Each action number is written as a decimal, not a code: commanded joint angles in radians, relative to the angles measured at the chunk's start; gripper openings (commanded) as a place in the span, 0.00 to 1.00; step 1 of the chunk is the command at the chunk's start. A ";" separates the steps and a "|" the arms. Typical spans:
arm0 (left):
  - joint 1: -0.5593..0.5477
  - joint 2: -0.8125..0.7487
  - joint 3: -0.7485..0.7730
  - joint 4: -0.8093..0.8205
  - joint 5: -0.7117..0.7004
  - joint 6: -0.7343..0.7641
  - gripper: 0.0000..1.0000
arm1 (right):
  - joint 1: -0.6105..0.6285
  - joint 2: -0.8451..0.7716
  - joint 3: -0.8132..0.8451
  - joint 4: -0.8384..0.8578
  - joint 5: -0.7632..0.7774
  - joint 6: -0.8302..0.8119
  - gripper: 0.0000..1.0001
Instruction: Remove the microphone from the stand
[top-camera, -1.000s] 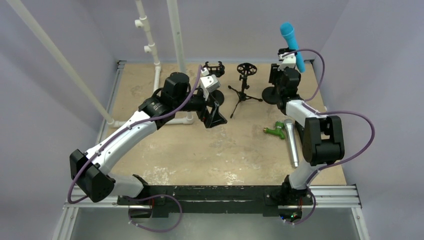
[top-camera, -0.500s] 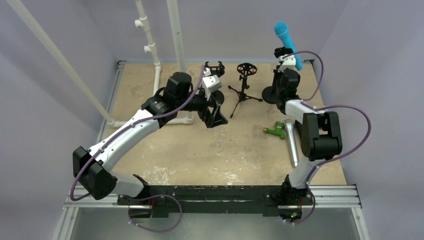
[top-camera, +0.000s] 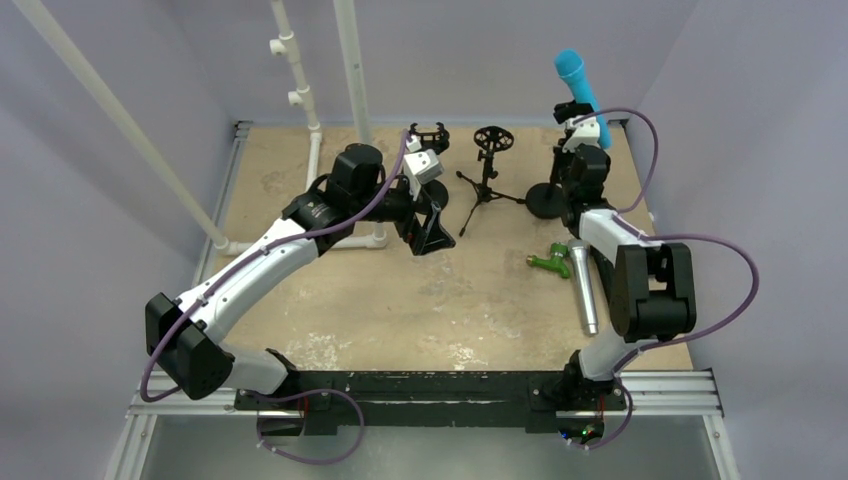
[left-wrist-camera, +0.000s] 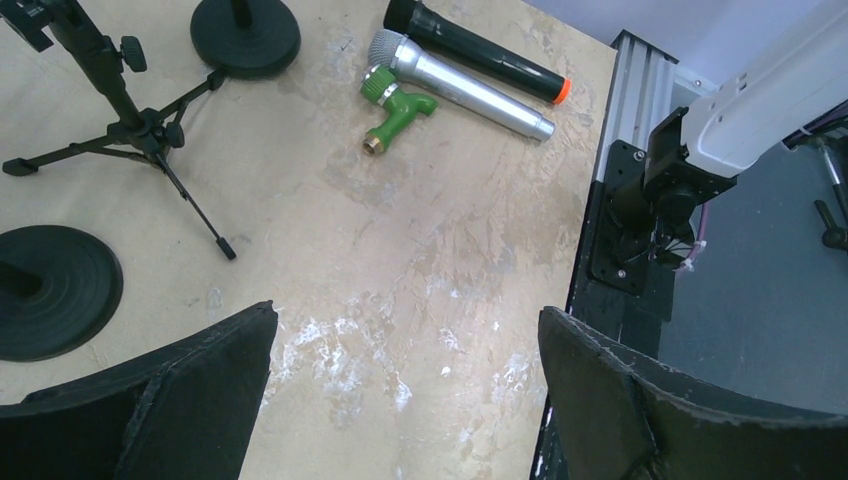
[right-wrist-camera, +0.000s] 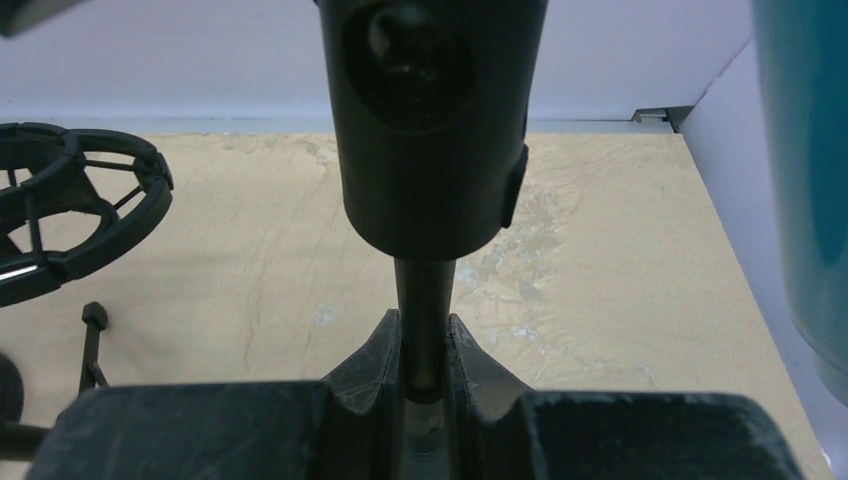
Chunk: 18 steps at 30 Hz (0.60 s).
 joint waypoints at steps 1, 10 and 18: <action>0.008 -0.044 0.010 0.041 0.021 -0.013 1.00 | -0.001 -0.118 -0.004 0.083 -0.036 -0.014 0.00; 0.009 -0.073 0.009 0.038 0.012 -0.008 1.00 | -0.003 -0.272 -0.008 -0.028 -0.097 -0.023 0.00; 0.014 -0.107 0.029 0.013 -0.013 0.005 1.00 | -0.002 -0.437 0.019 -0.288 -0.243 0.007 0.00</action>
